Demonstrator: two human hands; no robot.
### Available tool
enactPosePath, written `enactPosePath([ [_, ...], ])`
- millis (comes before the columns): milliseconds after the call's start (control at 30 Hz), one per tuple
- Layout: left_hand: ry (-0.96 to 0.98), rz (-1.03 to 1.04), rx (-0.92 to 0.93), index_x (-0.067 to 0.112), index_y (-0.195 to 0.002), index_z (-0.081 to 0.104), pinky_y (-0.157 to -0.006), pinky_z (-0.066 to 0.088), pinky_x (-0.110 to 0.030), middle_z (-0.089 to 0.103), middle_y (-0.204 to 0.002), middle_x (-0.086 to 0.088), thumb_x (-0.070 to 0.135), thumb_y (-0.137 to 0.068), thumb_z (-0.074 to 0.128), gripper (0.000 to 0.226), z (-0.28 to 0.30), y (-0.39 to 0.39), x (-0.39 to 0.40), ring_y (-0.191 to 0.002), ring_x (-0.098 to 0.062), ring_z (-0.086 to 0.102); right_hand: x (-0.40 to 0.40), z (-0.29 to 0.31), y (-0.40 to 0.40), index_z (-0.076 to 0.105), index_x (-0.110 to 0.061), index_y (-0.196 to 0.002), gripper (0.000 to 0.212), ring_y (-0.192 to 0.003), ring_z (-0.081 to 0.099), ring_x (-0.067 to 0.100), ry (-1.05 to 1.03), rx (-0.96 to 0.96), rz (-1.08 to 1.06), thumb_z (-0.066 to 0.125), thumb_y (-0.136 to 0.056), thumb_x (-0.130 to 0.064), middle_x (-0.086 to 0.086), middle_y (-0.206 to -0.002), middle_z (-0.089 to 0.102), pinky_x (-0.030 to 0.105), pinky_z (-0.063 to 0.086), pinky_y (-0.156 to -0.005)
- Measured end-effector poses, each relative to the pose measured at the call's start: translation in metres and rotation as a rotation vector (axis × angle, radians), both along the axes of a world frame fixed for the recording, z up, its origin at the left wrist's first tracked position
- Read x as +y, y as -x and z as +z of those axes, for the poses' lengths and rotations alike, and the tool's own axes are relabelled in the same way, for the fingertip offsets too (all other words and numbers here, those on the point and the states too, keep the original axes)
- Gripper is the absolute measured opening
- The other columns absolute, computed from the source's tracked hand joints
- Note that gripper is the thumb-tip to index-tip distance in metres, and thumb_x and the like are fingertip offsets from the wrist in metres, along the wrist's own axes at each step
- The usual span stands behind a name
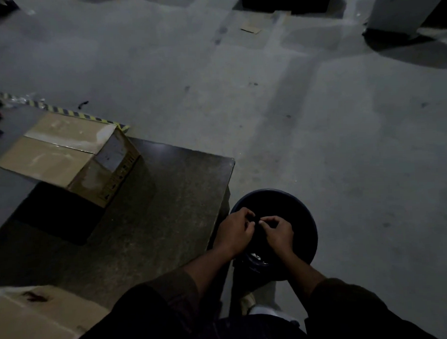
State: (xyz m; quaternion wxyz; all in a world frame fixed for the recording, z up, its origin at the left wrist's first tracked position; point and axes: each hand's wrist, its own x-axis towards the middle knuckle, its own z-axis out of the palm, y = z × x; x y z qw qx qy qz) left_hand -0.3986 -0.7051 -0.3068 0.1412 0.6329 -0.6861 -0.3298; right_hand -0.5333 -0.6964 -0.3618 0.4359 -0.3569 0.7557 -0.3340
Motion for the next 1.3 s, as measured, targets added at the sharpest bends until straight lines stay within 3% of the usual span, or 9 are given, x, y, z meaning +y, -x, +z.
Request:
enactPosePath([
  [267, 0.034, 0.219, 0.101, 0.031, -0.121, 0.055, -0.083, 0.054, -0.038, 0.069, -0.109, 0.003, 0.037, -0.095, 0.051, 0.026, 0.014, -0.04, 0.014, -0.096, -0.018, 0.066, -0.003, 0.043, -0.061, 0.069, -0.027, -0.084, 0.012, -0.077, 0.063, -0.001, 0.211, 0.029, 0.267, 0.066, -0.087, -0.016, -0.012, -0.08, 0.069, 0.015, 0.046, -0.067],
  [400, 0.172, 0.39, 0.12, 0.033, -0.115, 0.057, -0.077, 0.054, -0.035, 0.072, -0.102, 0.005, 0.043, -0.091, 0.047, 0.028, 0.037, -0.082, 0.038, -0.09, -0.018, 0.068, 0.0, 0.061, -0.105, 0.073, -0.024, -0.084, 0.006, -0.078, 0.066, 0.001, 0.321, -0.009, 0.393, 0.067, -0.085, -0.021, -0.01, -0.08, 0.072, 0.023, 0.052, -0.072],
  [567, 0.357, 0.625, 0.11, 0.03, -0.113, 0.059, -0.069, 0.052, -0.032, 0.071, -0.095, 0.006, 0.033, -0.097, 0.055, 0.017, 0.066, -0.141, 0.087, -0.084, -0.015, 0.067, 0.024, 0.092, -0.178, 0.073, -0.019, -0.088, 0.009, -0.075, 0.065, -0.002, 0.442, -0.092, 0.628, 0.066, -0.088, -0.014, -0.01, -0.079, 0.071, 0.014, 0.048, -0.068],
  [733, 0.46, 0.856, 0.085, 0.031, -0.11, 0.059, -0.071, 0.048, -0.028, 0.069, -0.094, 0.01, 0.032, -0.096, 0.055, 0.015, 0.08, -0.207, 0.16, -0.087, -0.01, 0.065, 0.074, 0.111, -0.257, 0.069, -0.028, -0.083, 0.008, -0.071, 0.066, 0.001, 0.53, -0.141, 0.881, 0.068, -0.088, -0.022, -0.012, -0.075, 0.07, 0.026, 0.053, -0.064],
  [867, 0.48, 1.045, 0.053, 0.032, -0.111, 0.06, -0.076, 0.05, -0.027, 0.067, -0.099, 0.012, 0.034, -0.098, 0.053, 0.014, 0.08, -0.256, 0.227, -0.091, -0.005, 0.062, 0.12, 0.12, -0.31, 0.069, -0.031, -0.089, 0.002, -0.073, 0.065, 0.0, 0.597, -0.049, 1.172, 0.068, -0.088, -0.03, -0.013, -0.081, 0.07, 0.026, 0.054, -0.064],
  [967, 0.481, 1.161, -0.03, 0.033, -0.109, 0.059, -0.078, 0.051, -0.033, 0.064, -0.1, 0.011, 0.03, -0.095, 0.057, 0.015, 0.072, -0.29, 0.276, -0.093, -0.009, 0.061, 0.149, 0.119, -0.343, 0.072, -0.021, -0.099, 0.013, -0.08, 0.064, 0.011, 0.659, 0.043, 1.419, 0.066, -0.088, -0.024, -0.002, -0.095, 0.069, 0.033, 0.054, -0.071],
  [1033, 0.439, 1.225, -0.117, 0.03, -0.107, 0.06, -0.079, 0.049, -0.034, 0.06, -0.097, 0.01, 0.025, -0.091, 0.063, 0.017, 0.066, -0.312, 0.304, -0.094, -0.014, 0.059, 0.167, 0.113, -0.361, 0.071, -0.018, -0.107, 0.022, -0.093, 0.06, 0.021, 0.776, 0.215, 1.593, 0.066, -0.086, -0.022, 0.004, -0.105, 0.065, 0.031, 0.048, -0.078],
  [1133, 0.326, 1.206, -0.314, 0.024, -0.104, 0.061, -0.081, 0.045, -0.039, 0.057, -0.096, 0.003, 0.024, -0.083, 0.072, 0.024, 0.052, -0.338, 0.336, -0.096, -0.024, 0.054, 0.186, 0.097, -0.377, 0.064, -0.014, -0.119, 0.042, -0.105, 0.05, 0.031, 0.96, 0.493, 1.729, 0.047, -0.085, -0.032, 0.009, -0.119, 0.059, 0.041, 0.044, -0.082],
  [1300, 0.362, 1.117, -0.36, 0.021, -0.102, 0.064, -0.083, 0.047, -0.042, 0.057, -0.1, -0.002, 0.026, -0.081, 0.073, 0.023, 0.033, -0.351, 0.355, -0.095, -0.026, 0.054, 0.192, 0.096, -0.401, 0.058, -0.015, -0.13, 0.053, -0.116, 0.037, 0.026, 1.01, 0.631, 1.818, 0.037, -0.087, -0.037, 0.005, -0.138, 0.051, 0.045, 0.042, -0.086],
])
